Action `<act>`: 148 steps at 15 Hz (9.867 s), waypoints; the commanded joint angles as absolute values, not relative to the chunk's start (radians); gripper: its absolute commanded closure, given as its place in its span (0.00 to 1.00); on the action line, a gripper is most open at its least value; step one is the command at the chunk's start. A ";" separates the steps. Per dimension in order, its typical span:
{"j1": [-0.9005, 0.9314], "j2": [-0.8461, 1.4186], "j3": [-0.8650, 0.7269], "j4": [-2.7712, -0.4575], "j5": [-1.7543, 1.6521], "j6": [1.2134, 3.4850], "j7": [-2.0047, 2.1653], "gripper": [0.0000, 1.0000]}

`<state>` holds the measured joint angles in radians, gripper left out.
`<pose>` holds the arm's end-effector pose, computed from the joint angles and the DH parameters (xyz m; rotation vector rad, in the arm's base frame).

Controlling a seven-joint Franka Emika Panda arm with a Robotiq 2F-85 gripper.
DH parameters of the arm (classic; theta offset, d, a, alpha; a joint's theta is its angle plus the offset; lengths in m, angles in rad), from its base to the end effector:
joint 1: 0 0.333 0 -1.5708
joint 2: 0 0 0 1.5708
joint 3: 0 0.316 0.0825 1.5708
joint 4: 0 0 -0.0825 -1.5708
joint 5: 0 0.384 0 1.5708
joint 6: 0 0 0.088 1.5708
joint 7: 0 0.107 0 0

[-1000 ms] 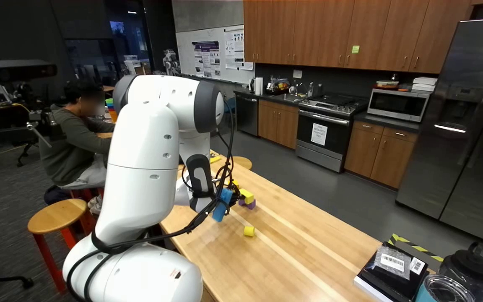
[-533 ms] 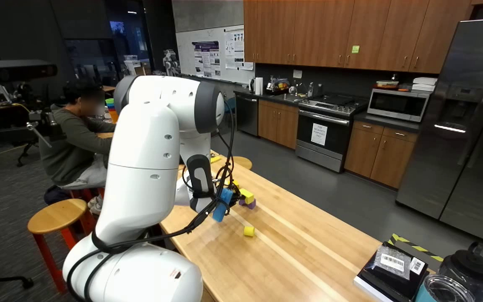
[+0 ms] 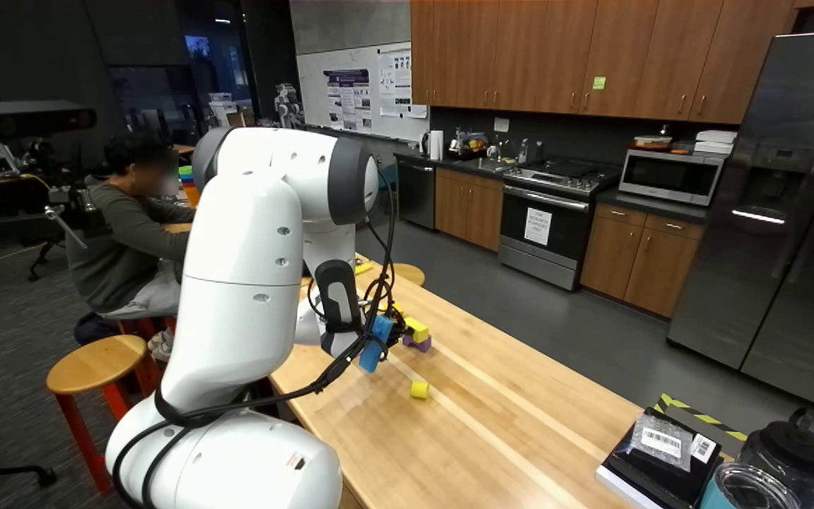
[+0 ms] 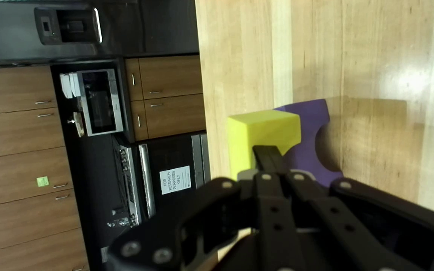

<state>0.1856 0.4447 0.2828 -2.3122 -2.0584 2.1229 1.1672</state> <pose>0.4618 0.1990 0.1486 1.7877 1.0626 0.7385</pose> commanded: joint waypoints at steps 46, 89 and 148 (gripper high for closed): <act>0.174 0.404 0.283 -2.366 -2.076 2.126 1.162 1.00; 0.153 0.299 0.207 -2.252 -1.648 2.486 0.326 0.00; 0.098 0.500 0.139 -1.981 -1.398 2.651 -0.117 0.25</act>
